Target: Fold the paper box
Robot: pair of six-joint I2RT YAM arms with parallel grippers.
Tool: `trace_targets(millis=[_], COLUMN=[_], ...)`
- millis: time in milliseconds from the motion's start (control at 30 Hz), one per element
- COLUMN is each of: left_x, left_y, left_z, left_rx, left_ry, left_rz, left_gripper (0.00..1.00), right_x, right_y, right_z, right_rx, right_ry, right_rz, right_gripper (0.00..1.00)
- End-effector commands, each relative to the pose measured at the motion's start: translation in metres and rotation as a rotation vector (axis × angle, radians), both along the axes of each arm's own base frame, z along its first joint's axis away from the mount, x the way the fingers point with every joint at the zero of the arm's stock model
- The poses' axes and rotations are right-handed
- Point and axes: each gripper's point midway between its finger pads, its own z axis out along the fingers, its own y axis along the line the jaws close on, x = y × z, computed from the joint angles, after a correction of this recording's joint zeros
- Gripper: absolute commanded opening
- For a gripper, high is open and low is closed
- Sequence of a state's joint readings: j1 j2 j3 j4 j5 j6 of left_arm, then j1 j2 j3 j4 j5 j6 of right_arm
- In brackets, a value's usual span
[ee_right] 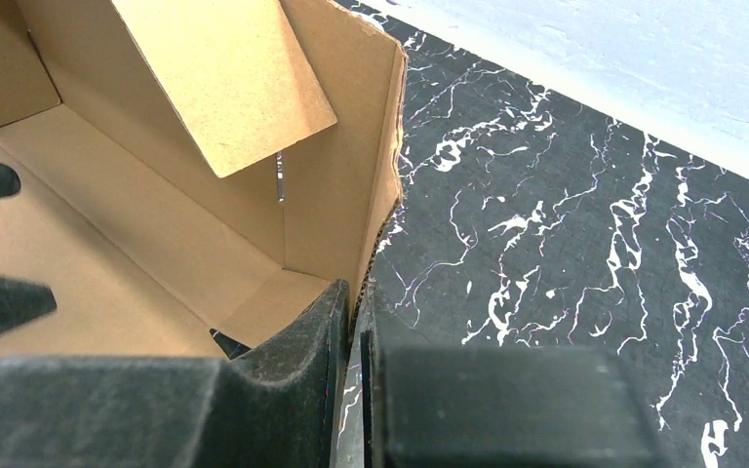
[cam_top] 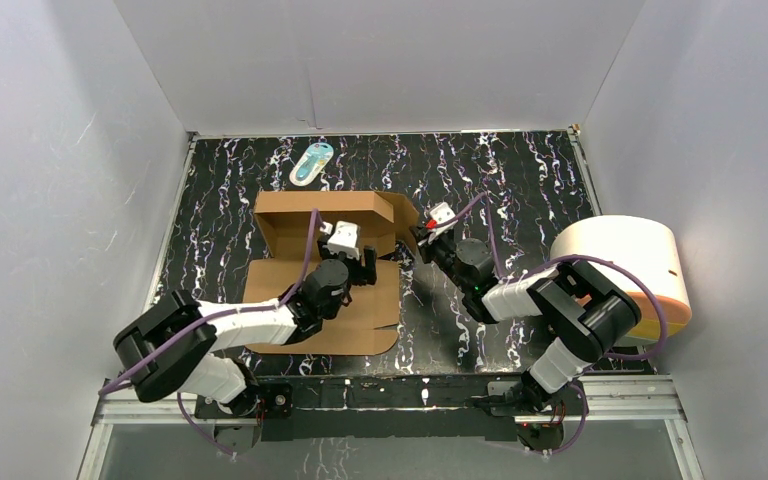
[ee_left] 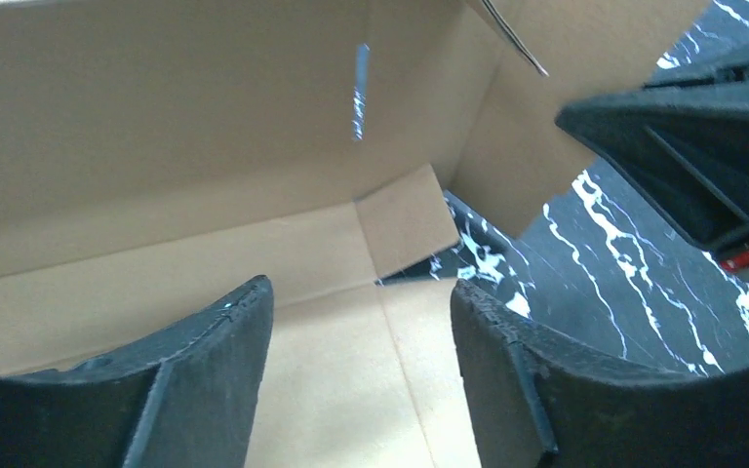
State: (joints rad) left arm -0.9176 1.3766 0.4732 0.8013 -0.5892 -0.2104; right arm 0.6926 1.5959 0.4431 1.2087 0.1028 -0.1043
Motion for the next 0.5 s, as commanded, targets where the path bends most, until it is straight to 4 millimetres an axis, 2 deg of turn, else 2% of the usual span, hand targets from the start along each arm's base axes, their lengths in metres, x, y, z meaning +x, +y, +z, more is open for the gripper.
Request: trace_targets(millis=[0, 133, 333, 467], left_x=[-0.009, -0.001, 0.020, 0.032], left_y=[-0.018, -0.031, -0.048, -0.052], left_z=[-0.007, -0.021, -0.032, -0.042], left_rx=[-0.046, -0.028, 0.005, 0.042], left_ry=[0.032, 0.058, 0.034, 0.013], left_rz=[-0.071, -0.067, -0.042, -0.009], left_gripper=[0.67, 0.73, 0.79, 0.83], right_x=[0.003, 0.002, -0.001, -0.003], right_y=[0.006, 0.006, 0.007, 0.009], right_z=[0.024, 0.023, 0.024, 0.024], right_rx=[0.049, 0.047, 0.049, 0.052], right_ry=[-0.073, -0.072, -0.074, -0.073], right_rz=[0.001, 0.003, 0.015, 0.026], right_gripper=[0.17, 0.17, 0.17, 0.17])
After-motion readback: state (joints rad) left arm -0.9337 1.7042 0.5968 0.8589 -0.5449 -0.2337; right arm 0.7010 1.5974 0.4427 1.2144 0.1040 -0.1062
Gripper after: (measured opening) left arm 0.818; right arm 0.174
